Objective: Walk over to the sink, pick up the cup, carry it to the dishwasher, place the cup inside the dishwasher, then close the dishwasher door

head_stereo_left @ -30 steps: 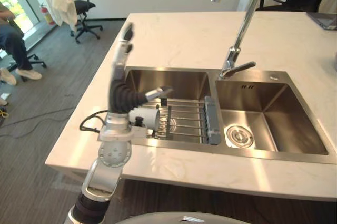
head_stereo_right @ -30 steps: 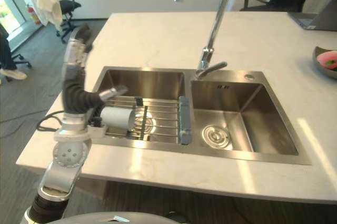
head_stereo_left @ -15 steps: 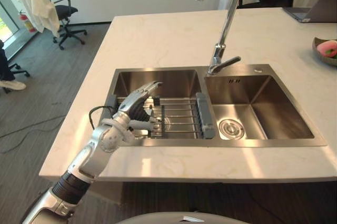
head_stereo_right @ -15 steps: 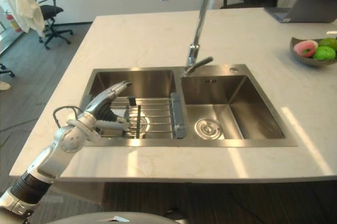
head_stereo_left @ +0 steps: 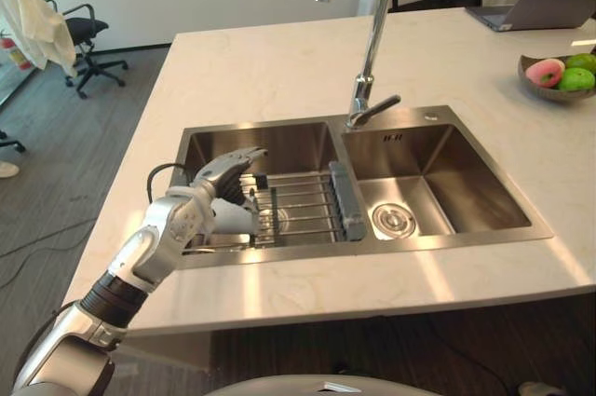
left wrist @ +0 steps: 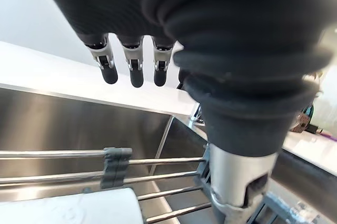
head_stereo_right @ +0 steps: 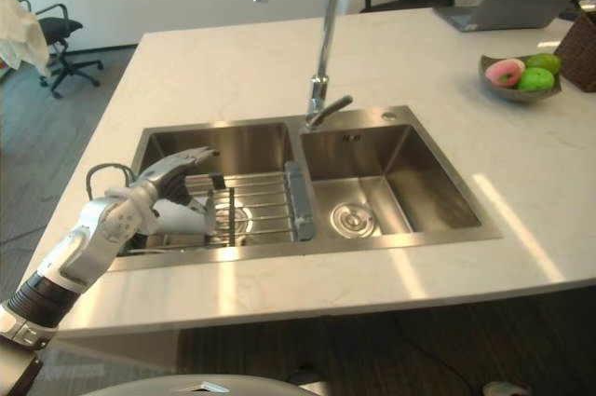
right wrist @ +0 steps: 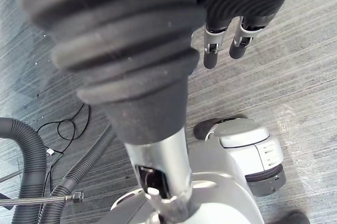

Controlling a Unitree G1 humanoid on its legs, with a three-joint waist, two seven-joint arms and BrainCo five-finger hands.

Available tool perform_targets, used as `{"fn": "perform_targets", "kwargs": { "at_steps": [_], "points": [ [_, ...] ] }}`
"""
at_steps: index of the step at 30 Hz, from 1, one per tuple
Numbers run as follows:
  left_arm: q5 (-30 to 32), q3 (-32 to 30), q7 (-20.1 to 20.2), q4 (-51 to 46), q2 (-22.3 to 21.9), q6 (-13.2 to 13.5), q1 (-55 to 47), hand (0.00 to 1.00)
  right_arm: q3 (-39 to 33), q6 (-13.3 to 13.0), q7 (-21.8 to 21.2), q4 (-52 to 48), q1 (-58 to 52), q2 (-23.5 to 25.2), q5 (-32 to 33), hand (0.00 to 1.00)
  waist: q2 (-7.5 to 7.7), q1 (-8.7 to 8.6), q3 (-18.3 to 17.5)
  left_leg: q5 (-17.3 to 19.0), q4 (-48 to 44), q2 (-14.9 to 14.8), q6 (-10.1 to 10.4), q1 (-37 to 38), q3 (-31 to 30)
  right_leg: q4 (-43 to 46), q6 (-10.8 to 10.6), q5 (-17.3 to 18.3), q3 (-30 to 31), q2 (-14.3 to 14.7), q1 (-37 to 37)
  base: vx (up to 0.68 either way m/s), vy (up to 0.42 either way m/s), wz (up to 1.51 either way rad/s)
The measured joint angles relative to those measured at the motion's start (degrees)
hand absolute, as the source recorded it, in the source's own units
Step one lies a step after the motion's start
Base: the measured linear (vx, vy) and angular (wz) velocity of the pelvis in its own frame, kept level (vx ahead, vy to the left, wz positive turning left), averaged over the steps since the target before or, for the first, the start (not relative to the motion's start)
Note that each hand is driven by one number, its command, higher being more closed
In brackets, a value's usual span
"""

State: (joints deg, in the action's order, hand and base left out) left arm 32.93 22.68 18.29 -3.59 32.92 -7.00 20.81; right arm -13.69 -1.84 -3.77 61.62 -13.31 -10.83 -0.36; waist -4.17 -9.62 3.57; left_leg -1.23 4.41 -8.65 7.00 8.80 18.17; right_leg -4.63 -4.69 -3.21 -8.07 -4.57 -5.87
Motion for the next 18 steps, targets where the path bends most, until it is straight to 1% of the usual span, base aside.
{"fn": "perform_targets", "kwargs": {
  "at_steps": [3, 6, 13, 18],
  "points": [
    [0.0, 0.0, 2.1, 0.4, 0.4, -0.6, 0.0, 0.0, 0.0, 0.8, -0.1, -0.2, 0.1, 0.0, 0.0, 0.0, 0.15, 0.07, 0.3, 0.1, 0.0, 0.0, 0.0, 0.3, 0.5, 0.0, 0.0, 0.0, 0.6, 0.0, 0.1, -0.02, 0.003, -0.08],
    [0.0, -0.1, 3.2, 1.5, 0.4, -0.8, 0.0, 0.0, -0.1, 0.9, -0.9, -0.5, 0.1, -0.1, 0.0, 0.0, 0.12, 0.05, 0.6, 0.2, 0.0, 0.0, 0.0, 0.3, 0.6, 0.0, 0.0, 0.0, 0.7, 0.0, 0.1, 0.0, 0.0, -0.01],
    [1.1, -0.3, 3.7, 4.3, 0.5, -0.6, 0.0, 0.0, -0.5, 1.1, -1.1, -1.1, 0.2, -0.1, 0.0, 0.0, -0.12, -0.01, 1.0, 0.2, 0.0, 0.0, 0.0, 0.3, 0.7, 0.0, 0.0, 0.0, 0.8, 0.0, 0.2, 0.0, 0.0, 0.0],
    [1.2, -1.4, 4.6, 4.9, 0.5, -0.6, -0.1, 0.0, -0.5, 2.0, -1.1, -1.7, 0.2, -0.1, 0.0, 0.0, -0.09, 0.04, 1.0, 0.2, 0.0, 0.0, 0.0, 0.3, 0.8, 0.0, 0.0, 0.0, 0.9, 0.0, 0.2, 0.0, 0.0, 0.0]
  ]
}}
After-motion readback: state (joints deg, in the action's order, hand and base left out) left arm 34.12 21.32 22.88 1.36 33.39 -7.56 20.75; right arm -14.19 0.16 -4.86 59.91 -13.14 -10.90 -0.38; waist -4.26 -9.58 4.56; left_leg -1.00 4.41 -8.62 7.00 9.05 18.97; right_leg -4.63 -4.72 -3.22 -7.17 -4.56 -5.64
